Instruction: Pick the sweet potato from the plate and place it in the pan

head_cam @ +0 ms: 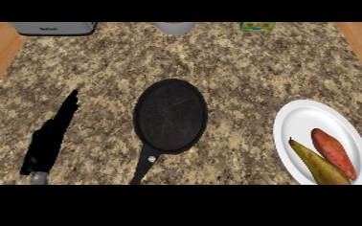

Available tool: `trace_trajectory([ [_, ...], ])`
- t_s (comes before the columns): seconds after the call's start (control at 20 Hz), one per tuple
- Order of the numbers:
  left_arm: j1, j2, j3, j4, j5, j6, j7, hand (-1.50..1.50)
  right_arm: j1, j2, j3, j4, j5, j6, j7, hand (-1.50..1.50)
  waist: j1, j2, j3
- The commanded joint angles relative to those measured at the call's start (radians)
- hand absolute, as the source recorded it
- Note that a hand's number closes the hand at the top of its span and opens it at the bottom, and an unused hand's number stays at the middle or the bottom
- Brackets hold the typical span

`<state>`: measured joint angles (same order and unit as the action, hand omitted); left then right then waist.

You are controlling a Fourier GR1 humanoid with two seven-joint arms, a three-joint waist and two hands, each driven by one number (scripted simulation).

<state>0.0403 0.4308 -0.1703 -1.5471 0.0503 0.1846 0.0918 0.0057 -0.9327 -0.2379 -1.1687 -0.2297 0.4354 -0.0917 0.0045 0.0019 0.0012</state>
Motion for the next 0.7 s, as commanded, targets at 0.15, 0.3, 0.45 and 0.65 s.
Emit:
trace_trajectory([
  [0.15, -0.030, -0.031, -0.022, -0.006, -0.029, 0.006, 0.045, 0.00, -0.093, -0.150, 0.095, 0.044, 0.128, 0.218, -0.076, -1.50, 0.012, 0.003, 0.000],
  [0.3, 0.023, -0.030, -0.028, -0.058, -0.040, 0.006, 0.048, 0.00, -0.162, -0.130, 0.149, 0.020, 0.128, 0.294, -0.022, -1.50, 0.016, 0.000, -0.001],
  [0.45, 0.041, -0.022, -0.021, -0.094, -0.052, 0.008, 0.056, 0.00, -0.241, -0.110, 0.202, -0.028, 0.152, 0.327, 0.051, -1.50, 0.019, -0.001, -0.002],
  [0.65, -0.002, -0.033, 0.034, 0.014, -0.033, -0.032, 0.001, 0.00, -0.301, -0.094, 0.206, -0.057, 0.162, 0.372, 0.169, -1.50, 0.004, -0.001, -0.002],
])
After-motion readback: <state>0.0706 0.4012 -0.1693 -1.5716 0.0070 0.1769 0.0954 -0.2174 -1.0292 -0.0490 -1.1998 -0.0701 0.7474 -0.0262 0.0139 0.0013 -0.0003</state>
